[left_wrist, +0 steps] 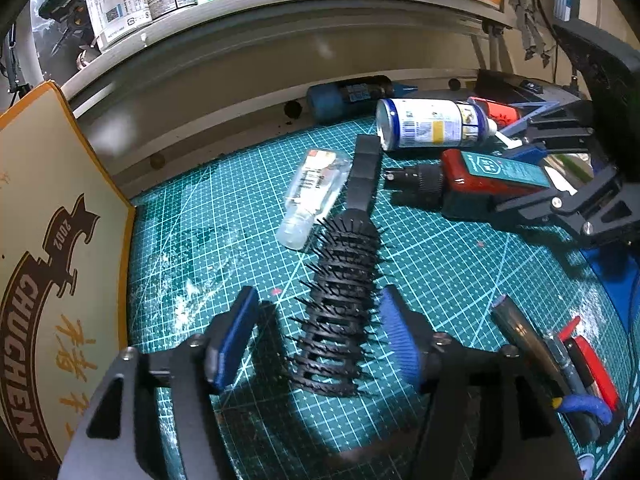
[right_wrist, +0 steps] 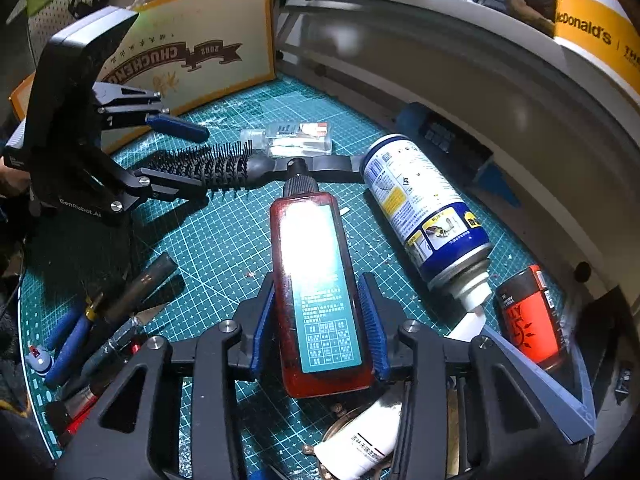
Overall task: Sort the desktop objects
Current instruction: 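Close the right gripper on the red bottle while the left gripper closes on the black hairbrush, then lift the red bottle with the right gripper while the left gripper lifts the hairbrush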
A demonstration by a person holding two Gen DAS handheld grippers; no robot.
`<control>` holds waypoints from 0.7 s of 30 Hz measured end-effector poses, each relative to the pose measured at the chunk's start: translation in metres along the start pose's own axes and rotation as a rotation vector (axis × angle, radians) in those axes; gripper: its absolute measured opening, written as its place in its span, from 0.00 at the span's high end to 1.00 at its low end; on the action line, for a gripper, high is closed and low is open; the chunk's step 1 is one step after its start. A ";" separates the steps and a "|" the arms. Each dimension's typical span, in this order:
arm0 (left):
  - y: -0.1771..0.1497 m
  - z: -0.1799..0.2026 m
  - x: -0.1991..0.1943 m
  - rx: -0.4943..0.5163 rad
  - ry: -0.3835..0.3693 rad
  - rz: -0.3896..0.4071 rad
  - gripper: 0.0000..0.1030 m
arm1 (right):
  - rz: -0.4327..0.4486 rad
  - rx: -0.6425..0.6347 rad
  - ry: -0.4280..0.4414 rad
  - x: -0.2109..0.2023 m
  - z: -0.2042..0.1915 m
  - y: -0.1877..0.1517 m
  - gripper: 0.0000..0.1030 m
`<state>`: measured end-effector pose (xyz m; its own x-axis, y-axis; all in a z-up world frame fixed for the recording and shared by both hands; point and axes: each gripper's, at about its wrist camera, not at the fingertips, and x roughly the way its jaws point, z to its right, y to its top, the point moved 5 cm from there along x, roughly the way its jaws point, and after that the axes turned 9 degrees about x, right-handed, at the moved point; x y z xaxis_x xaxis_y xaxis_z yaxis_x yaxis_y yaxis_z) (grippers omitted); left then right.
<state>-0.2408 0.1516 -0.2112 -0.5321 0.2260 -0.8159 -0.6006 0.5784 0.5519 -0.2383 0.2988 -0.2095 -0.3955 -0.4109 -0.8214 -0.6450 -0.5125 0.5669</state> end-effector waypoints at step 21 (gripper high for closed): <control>0.010 0.017 0.000 -0.011 -0.090 0.037 0.65 | -0.007 0.129 -0.003 0.003 0.001 0.005 0.68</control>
<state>-0.2369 0.1703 -0.2089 -0.4983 0.3173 -0.8069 -0.5883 0.5599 0.5835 -0.2431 0.2953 -0.2086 -0.3922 -0.4053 -0.8258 -0.7265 -0.4141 0.5484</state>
